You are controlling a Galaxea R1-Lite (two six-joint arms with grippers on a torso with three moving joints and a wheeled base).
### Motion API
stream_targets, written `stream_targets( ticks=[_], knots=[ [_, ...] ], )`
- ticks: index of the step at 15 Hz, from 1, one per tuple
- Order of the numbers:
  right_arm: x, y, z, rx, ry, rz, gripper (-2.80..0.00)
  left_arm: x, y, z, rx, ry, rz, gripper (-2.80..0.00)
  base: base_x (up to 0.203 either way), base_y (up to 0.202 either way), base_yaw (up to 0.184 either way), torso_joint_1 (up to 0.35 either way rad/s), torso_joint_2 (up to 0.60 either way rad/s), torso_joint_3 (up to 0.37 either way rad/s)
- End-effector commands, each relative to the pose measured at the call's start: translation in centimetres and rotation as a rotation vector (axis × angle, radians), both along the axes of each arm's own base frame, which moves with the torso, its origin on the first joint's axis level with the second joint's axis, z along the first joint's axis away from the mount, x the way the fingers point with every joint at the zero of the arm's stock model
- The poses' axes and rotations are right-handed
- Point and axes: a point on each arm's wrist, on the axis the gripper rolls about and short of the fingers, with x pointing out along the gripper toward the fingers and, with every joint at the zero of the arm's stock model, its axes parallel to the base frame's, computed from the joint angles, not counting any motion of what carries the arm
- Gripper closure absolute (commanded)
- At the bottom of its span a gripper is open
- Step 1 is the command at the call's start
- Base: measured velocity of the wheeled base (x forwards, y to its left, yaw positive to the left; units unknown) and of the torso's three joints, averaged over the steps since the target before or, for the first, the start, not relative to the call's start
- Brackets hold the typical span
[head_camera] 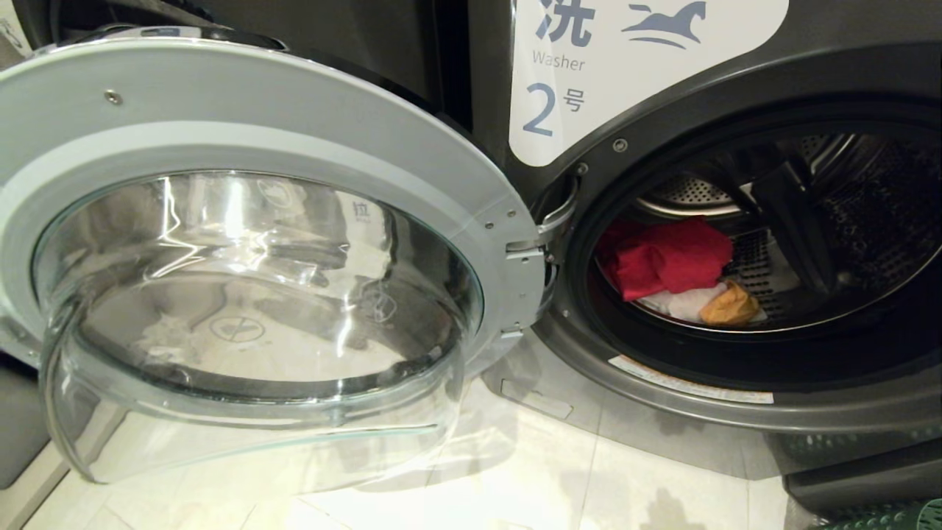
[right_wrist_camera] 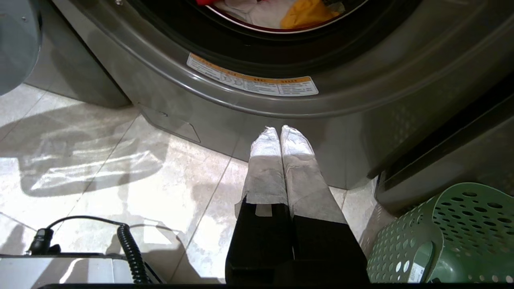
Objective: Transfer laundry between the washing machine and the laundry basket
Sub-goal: Pick a cloth and place it into the basket
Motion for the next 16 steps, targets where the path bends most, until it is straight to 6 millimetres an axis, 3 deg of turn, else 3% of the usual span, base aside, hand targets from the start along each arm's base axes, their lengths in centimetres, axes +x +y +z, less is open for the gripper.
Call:
stream_targets(
  ticks=[1,7,9,12,14,16],
  knots=[
    [0.0,0.0,0.0,-0.003,0.003,0.001,0.0,0.0,0.0,0.0,0.0,0.002,0.0,0.0,0.0,0.0,0.0,0.0,0.0,0.0],
    [0.0,0.0,0.0,-0.042,0.006,0.007,0.0,0.0,0.0,0.0,-0.003,0.004,0.0,0.0,0.0,0.0,0.0,0.0,0.0,0.0],
    [-0.3,0.0,1.0,-0.092,-0.026,-0.002,0.0,0.0,0.0,-0.1,0.0,0.005,0.0,0.0,0.0,0.0,0.0,0.0,0.0,0.0],
    [-1.7,0.0,7.6,-0.155,-0.04,-0.004,0.0,0.0,0.0,-0.1,0.0,0.005,0.0,0.0,0.0,0.0,0.0,0.0,0.0,0.0],
    [0.5,0.0,11.2,-0.167,0.103,0.016,0.0,0.0,0.0,-0.1,-0.003,0.005,0.0,0.0,0.0,0.0,0.0,0.0,0.0,0.0],
    [4.1,0.1,13.2,-0.166,0.267,0.067,0.0,0.0,0.0,0.0,-0.006,0.004,0.0,0.0,0.0,0.0,0.0,0.0,0.0,0.0]
  ],
)
